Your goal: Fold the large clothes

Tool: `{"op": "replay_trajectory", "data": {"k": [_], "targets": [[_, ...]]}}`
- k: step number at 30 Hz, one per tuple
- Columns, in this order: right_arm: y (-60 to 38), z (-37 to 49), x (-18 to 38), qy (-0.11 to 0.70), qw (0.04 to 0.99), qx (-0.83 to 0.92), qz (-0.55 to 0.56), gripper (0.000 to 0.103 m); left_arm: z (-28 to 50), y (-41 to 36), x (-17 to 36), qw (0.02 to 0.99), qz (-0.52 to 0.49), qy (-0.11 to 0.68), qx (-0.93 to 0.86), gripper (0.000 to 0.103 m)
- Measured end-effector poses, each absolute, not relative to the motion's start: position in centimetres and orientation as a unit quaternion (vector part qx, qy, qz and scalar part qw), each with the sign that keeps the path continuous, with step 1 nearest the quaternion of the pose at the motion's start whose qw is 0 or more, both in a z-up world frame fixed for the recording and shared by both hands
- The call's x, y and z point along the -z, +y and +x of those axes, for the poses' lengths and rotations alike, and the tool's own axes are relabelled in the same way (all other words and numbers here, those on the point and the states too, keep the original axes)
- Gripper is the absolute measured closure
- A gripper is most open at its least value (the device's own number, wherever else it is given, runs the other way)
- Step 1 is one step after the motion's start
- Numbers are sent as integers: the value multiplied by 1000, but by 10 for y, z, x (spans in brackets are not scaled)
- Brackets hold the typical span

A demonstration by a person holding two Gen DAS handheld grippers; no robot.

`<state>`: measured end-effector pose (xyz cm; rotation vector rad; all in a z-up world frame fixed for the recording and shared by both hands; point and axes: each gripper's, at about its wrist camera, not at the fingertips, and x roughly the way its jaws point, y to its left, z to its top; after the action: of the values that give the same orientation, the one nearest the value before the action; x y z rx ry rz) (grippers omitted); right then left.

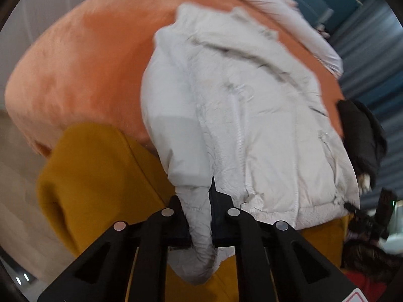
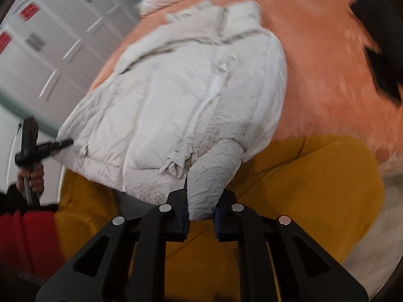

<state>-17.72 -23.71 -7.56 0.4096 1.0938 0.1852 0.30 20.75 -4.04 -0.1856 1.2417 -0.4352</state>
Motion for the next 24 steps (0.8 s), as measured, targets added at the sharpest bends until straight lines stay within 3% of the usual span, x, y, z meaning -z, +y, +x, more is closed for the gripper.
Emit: {"op": "replay_trajectory", "data": {"k": [6,11,16,24], "targets": [[-243,-219,0,475,837,-172,209,91,-37,214,-56,809,-107,523,246,97],[-278,-192,-57,363,892,-135,235,91,-14,207,-113,849,-151,435,257,97],[-323,-101,-51,280,915,-79,278,91,70,201,-111,865,-197,403,223,91],[-344,52,12,279,900,-11,336,85,204,146,-41,891,-137,406,151,86]]}}
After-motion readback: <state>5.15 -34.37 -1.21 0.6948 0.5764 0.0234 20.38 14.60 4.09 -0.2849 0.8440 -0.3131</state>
